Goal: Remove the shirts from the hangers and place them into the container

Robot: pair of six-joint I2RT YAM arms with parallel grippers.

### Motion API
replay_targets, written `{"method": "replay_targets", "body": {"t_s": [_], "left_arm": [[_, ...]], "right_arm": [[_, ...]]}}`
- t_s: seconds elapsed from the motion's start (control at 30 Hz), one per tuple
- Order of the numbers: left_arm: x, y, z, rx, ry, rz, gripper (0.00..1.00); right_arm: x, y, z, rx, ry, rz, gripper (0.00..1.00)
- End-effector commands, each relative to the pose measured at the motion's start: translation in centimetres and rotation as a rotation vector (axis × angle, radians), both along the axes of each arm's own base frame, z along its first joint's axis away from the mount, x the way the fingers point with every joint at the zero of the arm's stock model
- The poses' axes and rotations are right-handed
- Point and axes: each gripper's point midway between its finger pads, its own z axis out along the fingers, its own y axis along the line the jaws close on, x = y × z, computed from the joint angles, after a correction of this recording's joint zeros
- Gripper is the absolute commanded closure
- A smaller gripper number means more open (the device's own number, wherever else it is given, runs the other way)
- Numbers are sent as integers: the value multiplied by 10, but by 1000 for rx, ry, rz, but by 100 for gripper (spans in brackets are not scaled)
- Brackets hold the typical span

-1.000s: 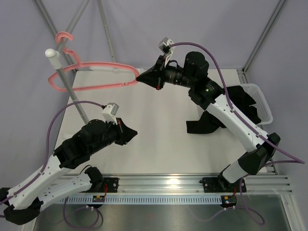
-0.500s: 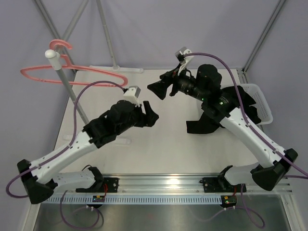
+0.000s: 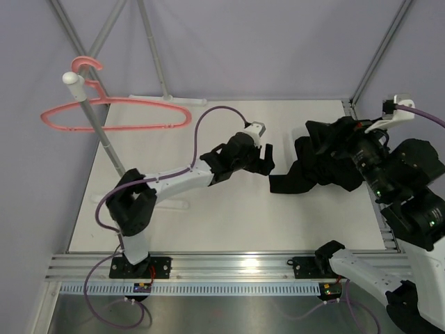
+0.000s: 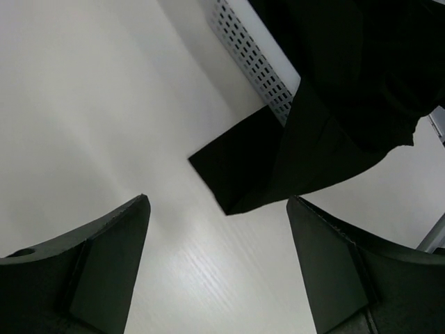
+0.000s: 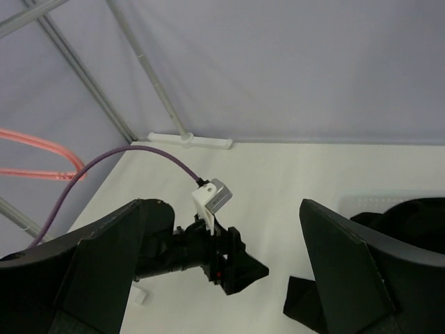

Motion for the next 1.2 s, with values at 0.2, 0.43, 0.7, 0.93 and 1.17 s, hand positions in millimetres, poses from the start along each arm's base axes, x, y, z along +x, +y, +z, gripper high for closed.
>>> {"method": "replay_targets", "body": {"t_s": [0.2, 0.43, 0.7, 0.93, 1.17], "left_arm": [[-12, -94, -5, -195, -34, -287, 18], [-18, -108, -24, -236, 35, -325, 25], [-24, -114, -65, -220, 153, -321, 68], [-24, -121, -68, -208, 172, -348, 99], [-30, -112, 13, -295, 45, -343, 100]], "right_arm": [[-34, -41, -14, -26, 56, -110, 1], [-47, -48, -14, -16, 42, -110, 0], [-57, -61, -9, -5, 13, -147, 1], [-65, -65, -4, 5, -12, -146, 1], [-62, -66, -9, -7, -4, -157, 1]]}}
